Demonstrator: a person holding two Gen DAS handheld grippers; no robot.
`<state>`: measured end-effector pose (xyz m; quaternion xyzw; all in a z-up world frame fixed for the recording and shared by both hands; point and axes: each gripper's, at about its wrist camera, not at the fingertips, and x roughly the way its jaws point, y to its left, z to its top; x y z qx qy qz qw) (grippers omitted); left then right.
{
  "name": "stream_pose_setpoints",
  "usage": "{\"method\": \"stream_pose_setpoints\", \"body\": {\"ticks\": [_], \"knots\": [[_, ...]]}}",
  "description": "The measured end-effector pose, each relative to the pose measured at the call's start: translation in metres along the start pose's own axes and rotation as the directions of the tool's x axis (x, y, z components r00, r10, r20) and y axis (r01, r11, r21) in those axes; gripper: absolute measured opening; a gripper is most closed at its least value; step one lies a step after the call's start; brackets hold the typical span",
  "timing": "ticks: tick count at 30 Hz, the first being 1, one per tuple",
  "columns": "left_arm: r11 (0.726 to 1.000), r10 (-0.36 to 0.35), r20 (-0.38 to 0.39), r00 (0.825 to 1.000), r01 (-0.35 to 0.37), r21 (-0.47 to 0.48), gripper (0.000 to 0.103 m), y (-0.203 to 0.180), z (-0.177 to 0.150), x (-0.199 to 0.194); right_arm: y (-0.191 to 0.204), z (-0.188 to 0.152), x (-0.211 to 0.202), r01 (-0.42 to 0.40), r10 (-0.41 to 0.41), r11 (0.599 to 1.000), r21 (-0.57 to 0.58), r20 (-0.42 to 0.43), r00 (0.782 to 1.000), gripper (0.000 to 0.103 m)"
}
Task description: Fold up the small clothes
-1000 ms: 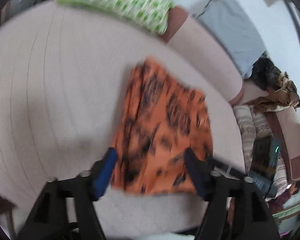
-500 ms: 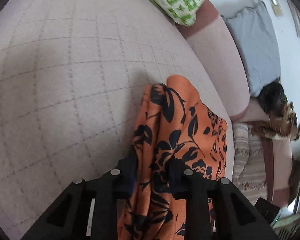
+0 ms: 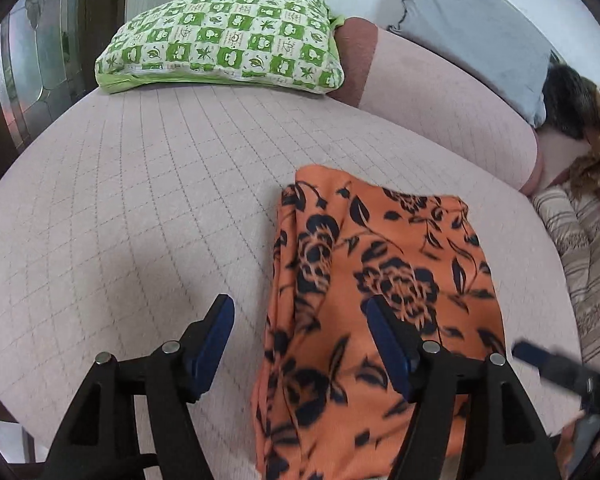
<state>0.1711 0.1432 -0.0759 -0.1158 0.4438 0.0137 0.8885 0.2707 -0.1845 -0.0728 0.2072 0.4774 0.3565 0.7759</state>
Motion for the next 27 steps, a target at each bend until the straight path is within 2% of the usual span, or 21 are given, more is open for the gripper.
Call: {"method": "stream_pose_setpoints", "body": {"ticks": [2, 4, 5, 10, 12, 14, 15, 18, 20, 23, 25, 27], "knots": [[1.0, -0.001, -0.003, 1.0, 0.001, 0.001, 0.07, 0.0, -0.006, -0.003, -0.005, 0.001, 0.007, 0.009, -0.009, 1.0, 0.025, 0.007, 1.0, 0.089], [1.0, 0.0, -0.006, 1.0, 0.0, -0.008, 0.07, 0.002, -0.011, -0.006, -0.021, -0.001, 0.029, 0.046, -0.041, 0.996, 0.072, -0.068, 0.997, 0.09], [1.0, -0.001, -0.005, 1.0, 0.001, -0.014, 0.07, 0.002, -0.014, -0.008, -0.025, -0.002, 0.033, 0.061, -0.054, 0.995, 0.084, -0.079, 0.995, 0.09], [1.0, 0.022, 0.004, 1.0, -0.022, 0.003, 0.07, 0.002, -0.022, -0.014, -0.003, 0.001, 0.012, 0.008, -0.007, 0.998, 0.062, -0.008, 1.0, 0.09], [1.0, 0.021, -0.001, 1.0, -0.021, -0.007, 0.07, 0.004, -0.024, -0.015, 0.001, 0.0, 0.014, -0.001, 0.001, 0.999, 0.037, -0.008, 1.0, 0.09], [1.0, 0.024, -0.003, 1.0, -0.024, -0.005, 0.07, 0.004, -0.025, -0.015, -0.005, -0.003, 0.028, 0.017, -0.014, 0.998, 0.058, -0.057, 0.998, 0.09], [1.0, 0.028, -0.006, 1.0, -0.028, -0.002, 0.07, 0.004, -0.026, -0.015, -0.014, -0.008, 0.042, 0.032, -0.023, 0.996, 0.077, -0.109, 0.994, 0.09], [1.0, 0.016, -0.005, 1.0, -0.016, 0.005, 0.07, 0.008, -0.027, -0.015, -0.013, -0.008, 0.03, 0.006, -0.001, 0.997, 0.076, -0.062, 0.998, 0.09], [1.0, 0.009, -0.014, 1.0, -0.01, -0.011, 0.07, 0.016, -0.025, -0.011, -0.01, -0.003, 0.009, -0.018, 0.018, 0.998, 0.066, 0.012, 1.0, 0.09], [0.997, -0.046, -0.031, 0.998, 0.044, -0.062, 0.077, 0.028, -0.019, 0.0, -0.029, 0.007, -0.013, 0.003, -0.01, 0.996, 0.093, 0.072, 0.997, 0.09], [0.992, -0.101, -0.045, 0.994, 0.097, -0.079, 0.077, 0.03, -0.015, 0.01, -0.058, 0.011, -0.015, 0.037, -0.048, 0.985, 0.167, 0.061, 0.997, 0.09], [0.988, -0.144, -0.077, 0.987, 0.138, -0.075, 0.077, 0.025, -0.013, 0.019, -0.083, 0.011, -0.011, 0.026, -0.039, 0.97, 0.24, 0.048, 0.998, 0.09]]}}
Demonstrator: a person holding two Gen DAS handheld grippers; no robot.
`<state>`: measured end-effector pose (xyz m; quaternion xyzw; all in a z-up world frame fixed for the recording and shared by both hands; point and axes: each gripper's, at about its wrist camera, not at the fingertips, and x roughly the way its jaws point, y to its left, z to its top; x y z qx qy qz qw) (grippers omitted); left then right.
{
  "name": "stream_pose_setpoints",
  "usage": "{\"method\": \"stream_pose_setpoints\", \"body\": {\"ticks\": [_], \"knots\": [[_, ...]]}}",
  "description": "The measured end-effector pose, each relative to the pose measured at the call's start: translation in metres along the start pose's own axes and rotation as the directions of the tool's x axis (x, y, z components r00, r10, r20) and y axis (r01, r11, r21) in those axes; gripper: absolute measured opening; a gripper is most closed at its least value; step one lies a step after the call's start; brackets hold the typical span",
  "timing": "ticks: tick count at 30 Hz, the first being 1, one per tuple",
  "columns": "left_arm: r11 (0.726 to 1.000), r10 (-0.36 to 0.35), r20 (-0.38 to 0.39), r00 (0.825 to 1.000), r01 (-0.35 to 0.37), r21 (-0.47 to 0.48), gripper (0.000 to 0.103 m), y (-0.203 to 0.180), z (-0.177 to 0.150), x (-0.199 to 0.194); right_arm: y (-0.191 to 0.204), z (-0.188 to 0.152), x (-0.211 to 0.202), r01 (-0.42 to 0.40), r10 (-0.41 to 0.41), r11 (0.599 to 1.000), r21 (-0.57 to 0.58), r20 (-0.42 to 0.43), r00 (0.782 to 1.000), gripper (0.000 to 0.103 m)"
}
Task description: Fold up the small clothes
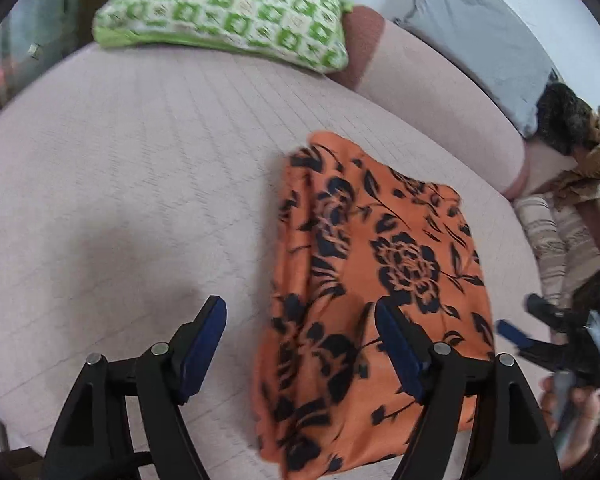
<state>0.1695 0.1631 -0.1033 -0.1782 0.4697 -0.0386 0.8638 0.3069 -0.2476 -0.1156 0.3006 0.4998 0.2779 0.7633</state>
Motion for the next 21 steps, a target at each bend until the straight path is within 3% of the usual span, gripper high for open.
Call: {"method": "stream_pose_setpoints", "body": {"ticks": [4, 10, 12, 14, 15, 16, 18, 19, 21], "knots": [[1.0, 0.006, -0.023, 1.0, -0.005, 0.028, 0.077, -0.007, 0.001, 0.014, -0.018, 0.0, 0.015, -0.059, 0.061, 0.996, 0.07, -0.028, 0.998, 0.09], [0.993, -0.078, -0.064, 0.995, 0.071, -0.095, 0.077, 0.01, 0.011, 0.028, -0.016, 0.004, 0.034, -0.092, 0.099, 0.992, 0.091, -0.074, 0.992, 0.09], [0.993, -0.077, -0.1, 0.992, 0.067, -0.099, 0.077, 0.014, 0.01, 0.039, -0.017, 0.006, 0.043, -0.1, 0.111, 0.99, 0.104, -0.105, 0.988, 0.09], [0.995, -0.073, -0.089, 0.993, 0.066, -0.075, 0.077, 0.011, 0.009, 0.039, -0.018, 0.006, 0.052, -0.097, 0.112, 0.989, 0.11, -0.131, 0.985, 0.09], [0.996, -0.064, -0.088, 0.994, 0.059, -0.062, 0.072, 0.009, 0.009, 0.039, -0.017, 0.005, 0.053, -0.099, 0.112, 0.99, 0.101, -0.136, 0.984, 0.09], [0.997, -0.067, -0.088, 0.994, 0.062, -0.055, 0.057, 0.007, 0.009, 0.04, -0.014, 0.005, 0.055, -0.095, 0.105, 0.992, 0.081, -0.136, 0.985, 0.09], [0.996, -0.08, -0.109, 0.991, 0.076, -0.042, 0.044, 0.001, 0.007, 0.044, -0.01, 0.005, 0.059, -0.074, 0.081, 0.996, 0.053, -0.139, 0.987, 0.068], [0.998, -0.06, -0.103, 0.993, 0.058, -0.021, 0.037, -0.003, 0.007, 0.044, -0.006, 0.005, 0.063, -0.039, 0.043, 0.999, 0.028, -0.155, 0.987, 0.051], [0.999, -0.045, -0.104, 0.994, 0.046, 0.003, 0.031, -0.009, 0.006, 0.043, -0.001, 0.005, 0.069, -0.001, 0.001, 1.0, 0.001, -0.177, 0.984, 0.047]]}}
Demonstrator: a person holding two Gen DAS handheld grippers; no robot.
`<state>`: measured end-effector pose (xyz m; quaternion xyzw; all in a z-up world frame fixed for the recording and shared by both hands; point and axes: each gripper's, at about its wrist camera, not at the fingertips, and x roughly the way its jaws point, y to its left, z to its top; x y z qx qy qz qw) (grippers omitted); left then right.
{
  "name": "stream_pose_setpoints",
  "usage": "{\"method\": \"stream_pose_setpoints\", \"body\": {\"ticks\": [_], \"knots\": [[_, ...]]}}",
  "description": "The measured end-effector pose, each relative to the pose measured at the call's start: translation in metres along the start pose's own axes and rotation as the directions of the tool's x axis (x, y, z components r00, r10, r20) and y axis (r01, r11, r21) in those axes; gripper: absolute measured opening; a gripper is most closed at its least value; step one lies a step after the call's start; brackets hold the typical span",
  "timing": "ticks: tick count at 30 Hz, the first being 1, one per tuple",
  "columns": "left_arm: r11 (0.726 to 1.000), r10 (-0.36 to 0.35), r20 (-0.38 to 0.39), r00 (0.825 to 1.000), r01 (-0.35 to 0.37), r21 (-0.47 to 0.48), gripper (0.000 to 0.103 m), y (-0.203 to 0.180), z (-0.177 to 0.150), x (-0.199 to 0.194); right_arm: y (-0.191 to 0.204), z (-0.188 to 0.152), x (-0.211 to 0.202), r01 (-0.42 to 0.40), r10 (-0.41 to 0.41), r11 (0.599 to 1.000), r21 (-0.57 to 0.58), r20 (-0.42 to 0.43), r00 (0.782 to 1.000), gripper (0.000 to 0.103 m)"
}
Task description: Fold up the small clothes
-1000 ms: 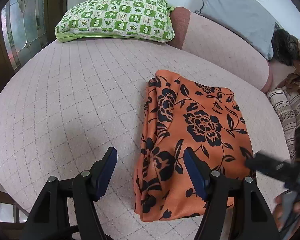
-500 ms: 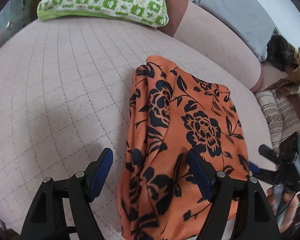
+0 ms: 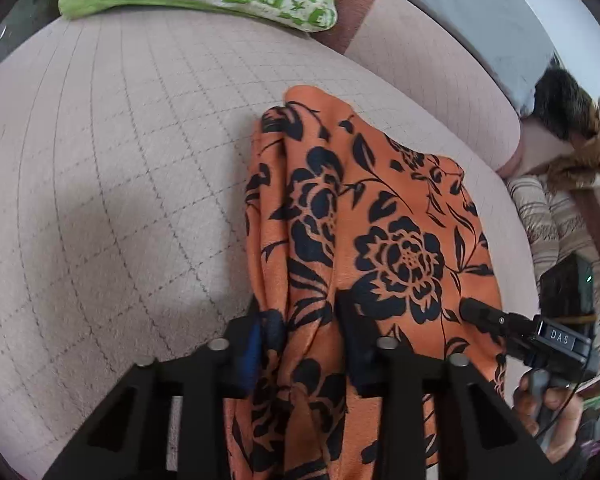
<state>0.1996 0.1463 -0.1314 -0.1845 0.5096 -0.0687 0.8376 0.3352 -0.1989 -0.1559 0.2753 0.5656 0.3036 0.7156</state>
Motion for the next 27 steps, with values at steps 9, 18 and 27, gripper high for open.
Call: {"method": "stream_pose_setpoints", "body": {"ticks": [9, 18, 27], "knots": [[0.993, -0.008, 0.136, 0.991, -0.008, 0.115, 0.027, -0.059, -0.009, -0.048, 0.059, -0.007, -0.05, 0.094, -0.073, 0.968, -0.234, 0.094, 0.993, 0.036], [0.969, -0.108, 0.254, 0.961, 0.044, 0.243, 0.027, -0.145, 0.005, -0.087, 0.084, -0.002, -0.15, 0.132, -0.048, 0.94, -0.314, 0.263, 0.964, 0.036], [0.968, -0.097, 0.237, 0.967, 0.036, 0.249, 0.027, -0.178, 0.021, -0.044, 0.078, 0.012, -0.168, 0.136, -0.048, 0.949, -0.286, 0.294, 0.954, 0.036]]}}
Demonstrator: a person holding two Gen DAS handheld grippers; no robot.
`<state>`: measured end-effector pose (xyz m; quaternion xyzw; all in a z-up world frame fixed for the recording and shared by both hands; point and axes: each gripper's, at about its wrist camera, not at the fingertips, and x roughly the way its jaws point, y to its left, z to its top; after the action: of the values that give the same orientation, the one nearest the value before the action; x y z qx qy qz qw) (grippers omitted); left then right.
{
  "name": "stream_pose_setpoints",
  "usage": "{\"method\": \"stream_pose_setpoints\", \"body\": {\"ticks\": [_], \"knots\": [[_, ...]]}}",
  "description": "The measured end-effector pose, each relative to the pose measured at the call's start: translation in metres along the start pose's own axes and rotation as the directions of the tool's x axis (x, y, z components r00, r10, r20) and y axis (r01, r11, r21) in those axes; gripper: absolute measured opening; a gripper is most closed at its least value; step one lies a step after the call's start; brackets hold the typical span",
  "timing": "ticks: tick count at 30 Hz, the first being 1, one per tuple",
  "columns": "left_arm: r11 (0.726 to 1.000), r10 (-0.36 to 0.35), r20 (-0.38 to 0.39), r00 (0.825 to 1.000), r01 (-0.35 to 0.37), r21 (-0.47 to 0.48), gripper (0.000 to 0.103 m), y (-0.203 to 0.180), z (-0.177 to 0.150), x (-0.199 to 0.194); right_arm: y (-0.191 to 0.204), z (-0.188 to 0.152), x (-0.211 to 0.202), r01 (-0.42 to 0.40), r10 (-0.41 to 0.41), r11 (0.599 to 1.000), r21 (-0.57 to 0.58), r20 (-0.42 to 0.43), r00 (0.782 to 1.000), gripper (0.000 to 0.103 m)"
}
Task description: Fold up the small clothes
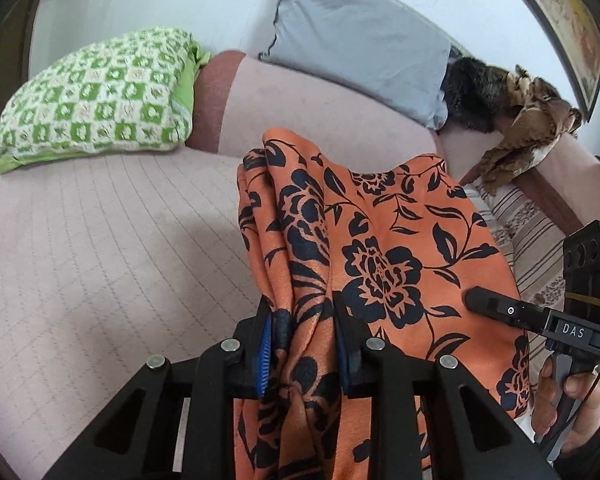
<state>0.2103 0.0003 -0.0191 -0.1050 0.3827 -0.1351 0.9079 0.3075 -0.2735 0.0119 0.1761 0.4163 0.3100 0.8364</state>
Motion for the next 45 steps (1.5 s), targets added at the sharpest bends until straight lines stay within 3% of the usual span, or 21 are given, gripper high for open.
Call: {"method": "stream_pose_setpoints", "body": {"ticks": [9, 12, 13, 14, 16, 18, 20, 22, 25, 29, 34, 40, 43, 45], "knots": [[0.999, 0.041, -0.089, 0.995, -0.042, -0.013, 0.027, 0.008, -0.028, 0.063, -0.018, -0.023, 0.049, -0.003, 0.007, 0.998, 0.06, -0.064, 0.998, 0.036], [0.998, 0.058, -0.136, 0.989, -0.06, -0.009, 0.031, 0.013, -0.043, 0.087, -0.039, -0.035, 0.067, 0.018, -0.008, 0.995, 0.101, -0.098, 0.995, 0.036], [0.997, 0.078, -0.155, 0.985, -0.079, -0.001, 0.036, 0.015, -0.049, 0.094, -0.047, -0.04, 0.073, 0.034, -0.021, 0.992, 0.119, -0.113, 0.993, 0.039], [0.997, 0.075, -0.155, 0.985, -0.076, -0.001, 0.039, 0.016, -0.051, 0.096, -0.054, -0.046, 0.077, 0.052, -0.034, 0.989, 0.136, -0.131, 0.991, 0.044], [0.997, 0.08, -0.138, 0.987, -0.082, -0.008, 0.055, 0.019, -0.051, 0.09, -0.066, -0.053, 0.082, 0.091, -0.062, 0.979, 0.181, -0.158, 0.985, 0.05], [0.996, 0.09, -0.118, 0.989, -0.092, -0.013, 0.056, 0.022, -0.047, 0.078, -0.069, -0.055, 0.075, 0.116, -0.089, 0.976, 0.185, -0.149, 0.985, 0.058], [0.993, 0.113, -0.095, 0.989, -0.114, -0.001, 0.058, 0.024, -0.044, 0.065, -0.061, -0.051, 0.06, 0.165, -0.149, 0.974, 0.154, -0.113, 0.982, 0.058], [0.991, 0.132, -0.071, 0.989, -0.133, -0.002, 0.061, 0.025, -0.044, 0.051, -0.05, -0.047, 0.042, 0.163, -0.157, 0.976, 0.145, -0.05, 0.986, 0.058], [0.988, 0.157, -0.062, 0.986, -0.157, 0.001, 0.061, 0.024, -0.044, 0.04, -0.025, -0.046, 0.025, 0.112, -0.114, 0.987, 0.119, 0.01, 0.993, 0.063], [0.986, 0.169, -0.076, 0.983, -0.168, 0.021, 0.061, 0.02, -0.048, 0.045, 0.003, -0.054, 0.033, 0.071, -0.071, 0.997, 0.035, -0.015, 0.997, 0.068], [0.986, 0.167, -0.096, 0.981, -0.165, 0.036, 0.061, 0.017, -0.05, 0.05, -0.026, -0.064, 0.074, 0.102, -0.084, 0.985, 0.138, -0.135, 0.987, 0.072], [0.984, 0.173, -0.098, 0.98, -0.169, 0.048, 0.062, 0.02, -0.047, 0.058, -0.014, -0.044, 0.052, 0.062, -0.057, 0.99, 0.126, -0.038, 0.998, 0.074], [0.985, 0.173, -0.104, 0.979, -0.169, 0.041, 0.063, 0.023, -0.048, 0.061, -0.017, -0.038, 0.068, 0.062, -0.056, 0.991, 0.121, -0.059, 0.997, 0.078], [0.984, 0.175, -0.111, 0.978, -0.171, 0.04, 0.066, 0.024, -0.049, 0.061, -0.037, -0.045, 0.092, 0.086, -0.066, 0.983, 0.16, -0.127, 0.99, 0.078]]}}
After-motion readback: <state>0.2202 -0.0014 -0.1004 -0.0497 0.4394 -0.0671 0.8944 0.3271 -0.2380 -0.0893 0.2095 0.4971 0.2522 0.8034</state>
